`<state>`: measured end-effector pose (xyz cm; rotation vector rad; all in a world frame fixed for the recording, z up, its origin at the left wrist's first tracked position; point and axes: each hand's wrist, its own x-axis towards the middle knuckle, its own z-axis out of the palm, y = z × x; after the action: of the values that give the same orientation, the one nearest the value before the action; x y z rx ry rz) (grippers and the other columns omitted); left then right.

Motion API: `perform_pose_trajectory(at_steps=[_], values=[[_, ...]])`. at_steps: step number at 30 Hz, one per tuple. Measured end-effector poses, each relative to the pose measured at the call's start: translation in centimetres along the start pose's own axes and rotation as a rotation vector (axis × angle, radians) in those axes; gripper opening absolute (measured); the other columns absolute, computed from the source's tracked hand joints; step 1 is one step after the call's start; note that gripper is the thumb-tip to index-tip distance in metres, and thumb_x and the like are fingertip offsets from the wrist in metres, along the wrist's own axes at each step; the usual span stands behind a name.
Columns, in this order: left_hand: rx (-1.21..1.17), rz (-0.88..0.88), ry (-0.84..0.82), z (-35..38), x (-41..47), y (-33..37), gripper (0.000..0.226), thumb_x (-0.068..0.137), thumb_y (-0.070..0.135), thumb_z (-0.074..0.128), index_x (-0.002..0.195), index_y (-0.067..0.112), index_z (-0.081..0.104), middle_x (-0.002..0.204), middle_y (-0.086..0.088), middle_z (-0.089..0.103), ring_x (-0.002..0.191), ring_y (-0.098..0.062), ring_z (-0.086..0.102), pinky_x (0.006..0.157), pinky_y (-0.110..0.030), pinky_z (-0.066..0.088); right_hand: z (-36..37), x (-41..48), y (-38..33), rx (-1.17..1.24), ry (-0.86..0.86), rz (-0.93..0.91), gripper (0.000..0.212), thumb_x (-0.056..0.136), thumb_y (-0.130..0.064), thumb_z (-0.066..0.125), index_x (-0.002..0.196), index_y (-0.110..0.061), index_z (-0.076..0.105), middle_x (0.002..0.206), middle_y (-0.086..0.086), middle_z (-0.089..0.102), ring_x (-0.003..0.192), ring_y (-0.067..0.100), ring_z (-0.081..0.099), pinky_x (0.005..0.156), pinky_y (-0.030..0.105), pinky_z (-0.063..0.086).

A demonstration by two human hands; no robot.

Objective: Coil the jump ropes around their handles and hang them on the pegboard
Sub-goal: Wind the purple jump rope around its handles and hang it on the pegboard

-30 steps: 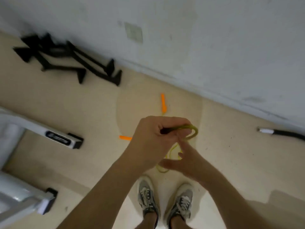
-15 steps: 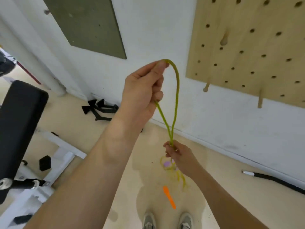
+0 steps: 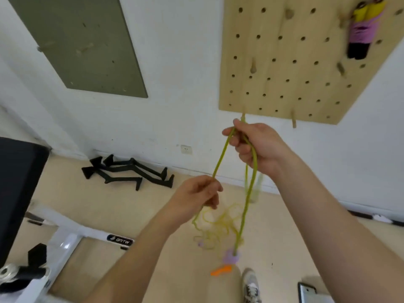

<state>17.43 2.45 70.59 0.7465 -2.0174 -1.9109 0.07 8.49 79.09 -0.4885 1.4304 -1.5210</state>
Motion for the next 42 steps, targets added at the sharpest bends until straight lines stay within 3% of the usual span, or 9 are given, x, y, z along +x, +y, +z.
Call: perform_pose_trajectory(at_steps=[8,14,19,21,25,33,36,39,42], values=[[-0.647,-0.029,0.092,0.2,-4.9,4.4,0.019,0.096,0.015,0.047,0.091,0.007,0.064,0.062,-0.001,0.048,0.047,-0.008,0.030,0.044,-0.021,0.016,0.7,-4.9,2.2,-0.055,0.042,0.139,0.043,0.097,-0.036,0.049,0.106,0.001,0.068,0.057,-0.004,0.046,0.040,0.005,0.029,0.034,0.016,0.023],[-0.130,0.089,0.026,4.8,-7.5,4.6,0.028,0.079,0.013,0.072,0.093,0.019,0.049,0.090,0.003,0.065,0.057,-0.002,0.050,0.050,-0.017,0.032,2.4,-9.7,3.9,0.393,0.043,0.093,0.036,0.100,-0.024,0.044,0.096,0.006,0.065,0.063,0.001,0.039,0.045,0.006,0.026,0.034,0.013,0.024],[-0.056,0.100,0.021,9.0,-9.8,4.6,0.003,0.091,0.014,0.060,0.089,0.015,0.059,0.076,-0.006,0.069,0.046,-0.013,0.042,0.051,-0.027,0.038,0.5,-13.1,3.3,0.664,0.012,0.023,0.041,0.101,-0.026,0.043,0.109,0.011,0.058,0.077,0.008,0.053,0.057,0.009,0.045,0.045,0.015,0.041],[-0.089,0.133,0.096,10.1,-10.6,5.7,0.020,0.095,0.015,0.053,0.078,0.011,0.063,0.067,-0.007,0.064,0.041,-0.008,0.034,0.044,-0.019,0.031,-1.6,-14.9,3.9,0.495,0.048,-0.047,0.048,0.099,-0.038,0.046,0.110,0.006,0.062,0.092,0.011,0.061,0.072,0.017,0.059,0.071,0.026,0.054],[-0.349,0.174,0.084,11.3,-11.9,9.2,0.027,0.098,0.019,0.046,0.080,0.006,0.060,0.058,-0.004,0.058,0.036,-0.006,0.027,0.034,-0.015,0.018,-4.6,-19.6,8.5,-0.055,-0.186,-0.064,0.061,0.086,-0.067,0.034,0.116,-0.023,0.066,0.109,0.002,0.070,0.107,0.012,0.064,0.098,0.041,0.041],[-0.295,0.150,0.181,14.4,-13.2,15.1,0.026,0.099,0.023,0.046,0.093,0.002,0.062,0.064,-0.006,0.065,0.041,-0.006,0.029,0.040,-0.018,0.016,-4.7,-25.6,15.0,-0.315,-0.163,-0.325,0.026,0.096,-0.024,0.047,0.084,-0.004,0.060,0.072,-0.002,0.064,0.069,0.018,0.053,0.067,0.031,0.044],[-0.230,0.143,0.253,15.2,-13.2,16.1,0.034,0.099,0.029,0.045,0.102,-0.002,0.060,0.079,-0.011,0.067,0.046,-0.008,0.040,0.038,-0.016,0.031,-4.5,-26.5,15.9,-0.171,-0.041,-0.336,0.023,0.094,-0.024,0.047,0.076,-0.013,0.055,0.054,0.000,0.058,0.060,0.025,0.050,0.060,0.037,0.040],[-0.037,0.099,0.276,16.2,-14.0,15.8,0.035,0.096,0.043,0.045,0.094,0.011,0.058,0.097,-0.006,0.061,0.074,-0.021,0.065,0.067,-0.028,0.058,-4.5,-27.2,14.5,0.090,0.152,-0.359,0.031,0.103,-0.014,0.037,0.077,-0.007,0.052,0.049,0.005,0.047,0.054,0.026,0.053,0.057,0.030,0.045],[0.135,0.073,0.274,17.5,-16.2,13.2,0.022,0.096,0.045,0.044,0.092,0.025,0.053,0.100,0.004,0.056,0.089,-0.028,0.070,0.074,-0.033,0.058,-4.7,-27.6,11.9,0.332,0.168,-0.317,0.033,0.104,-0.014,0.031,0.080,-0.004,0.050,0.053,0.009,0.047,0.053,0.024,0.051,0.051,0.026,0.049]])
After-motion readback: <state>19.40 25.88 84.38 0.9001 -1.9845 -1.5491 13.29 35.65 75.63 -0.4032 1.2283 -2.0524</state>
